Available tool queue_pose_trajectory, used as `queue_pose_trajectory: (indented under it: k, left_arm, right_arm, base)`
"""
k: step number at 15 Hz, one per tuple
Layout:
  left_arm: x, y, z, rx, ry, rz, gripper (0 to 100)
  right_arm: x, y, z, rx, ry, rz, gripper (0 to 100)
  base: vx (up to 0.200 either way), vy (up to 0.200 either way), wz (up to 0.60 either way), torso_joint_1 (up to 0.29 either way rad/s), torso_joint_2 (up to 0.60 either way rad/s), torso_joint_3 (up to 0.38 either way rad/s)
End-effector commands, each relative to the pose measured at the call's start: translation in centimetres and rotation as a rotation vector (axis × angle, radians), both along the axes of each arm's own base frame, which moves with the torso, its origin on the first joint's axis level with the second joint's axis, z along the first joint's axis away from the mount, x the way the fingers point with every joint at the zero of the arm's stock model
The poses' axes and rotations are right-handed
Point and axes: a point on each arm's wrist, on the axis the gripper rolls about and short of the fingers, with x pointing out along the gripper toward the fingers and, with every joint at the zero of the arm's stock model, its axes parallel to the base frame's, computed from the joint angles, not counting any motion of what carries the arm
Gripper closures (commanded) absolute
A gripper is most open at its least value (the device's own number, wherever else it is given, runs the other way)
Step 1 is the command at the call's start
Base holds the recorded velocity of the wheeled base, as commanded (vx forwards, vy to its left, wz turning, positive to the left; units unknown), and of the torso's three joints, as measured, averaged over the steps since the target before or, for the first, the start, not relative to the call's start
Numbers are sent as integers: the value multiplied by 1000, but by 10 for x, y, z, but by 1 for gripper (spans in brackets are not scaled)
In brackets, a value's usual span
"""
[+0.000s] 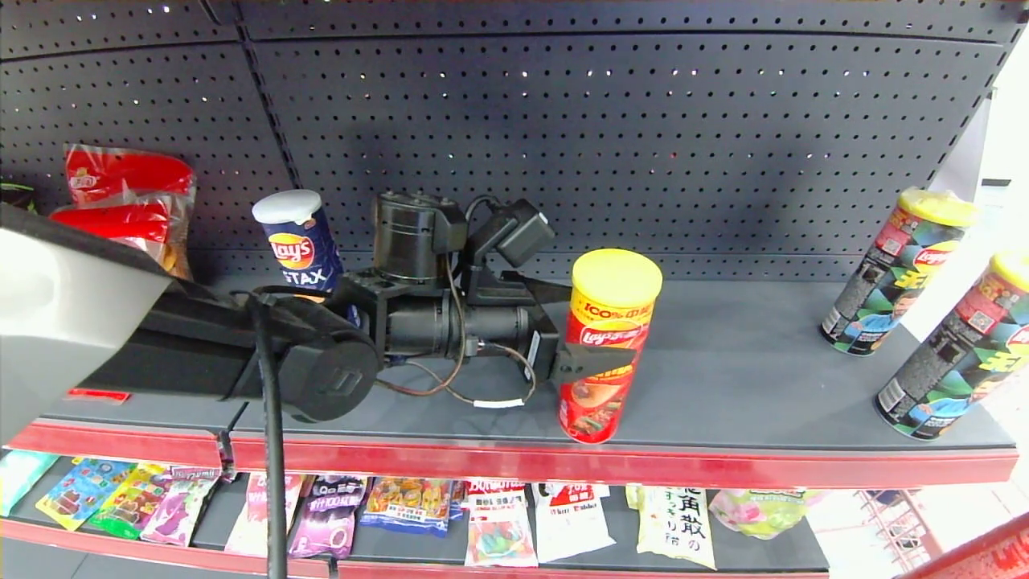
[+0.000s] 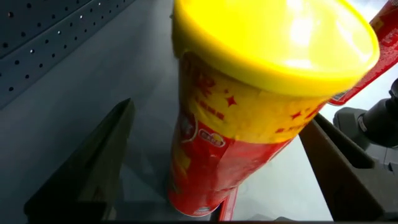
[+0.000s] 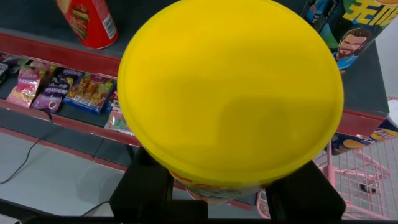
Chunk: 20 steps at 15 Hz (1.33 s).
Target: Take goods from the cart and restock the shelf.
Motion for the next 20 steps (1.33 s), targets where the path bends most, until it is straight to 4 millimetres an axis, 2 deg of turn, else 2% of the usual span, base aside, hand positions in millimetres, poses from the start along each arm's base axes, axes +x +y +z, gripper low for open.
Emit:
queue_pose_trajectory:
  k: [1,2,7,10,12,14,16,18,20]
  left_arm:
    - [0,1,0,3,-3,15,0]
    - [0,1,0,3,-3,15,0]
    - [-21,44,3,35,9,76,0]
    - [-33,58,9,33,6,99,0]
    - [-62,90,20,35,-11,194,0]
    - [-96,114,29,58,-58,410,0]
    - [-131,140,33,41,-79,595,0]
    - [-154,156,30,47,-93,683,0]
    - [-198,187,33,89,-108,835,0]
  right_arm:
    - [0,0,0,0,0,1,100]
    - [0,0,0,0,0,1,100]
    - [-3,0,-3,0,-6,1,100]
    - [-2,0,-3,0,-5,9,100]
    - [-1,0,-4,-1,4,20,100]
    - [-2,0,-6,-6,6,24,100]
    - [-2,0,-8,-6,11,27,100]
    - [-1,0,-8,-7,15,41,100]
    - [0,0,-8,-8,17,58,100]
  base:
    - [0,0,0,0,0,0]
    - [0,0,0,0,0,0]
    - [0,0,0,0,0,0]
    - [0,0,0,0,0,0]
    - [0,0,0,0,0,0]
    - [0,0,0,0,0,0]
    - [0,0,0,0,0,0]
    - [0,0,0,0,0,0]
    - [0,0,0,0,0,0]
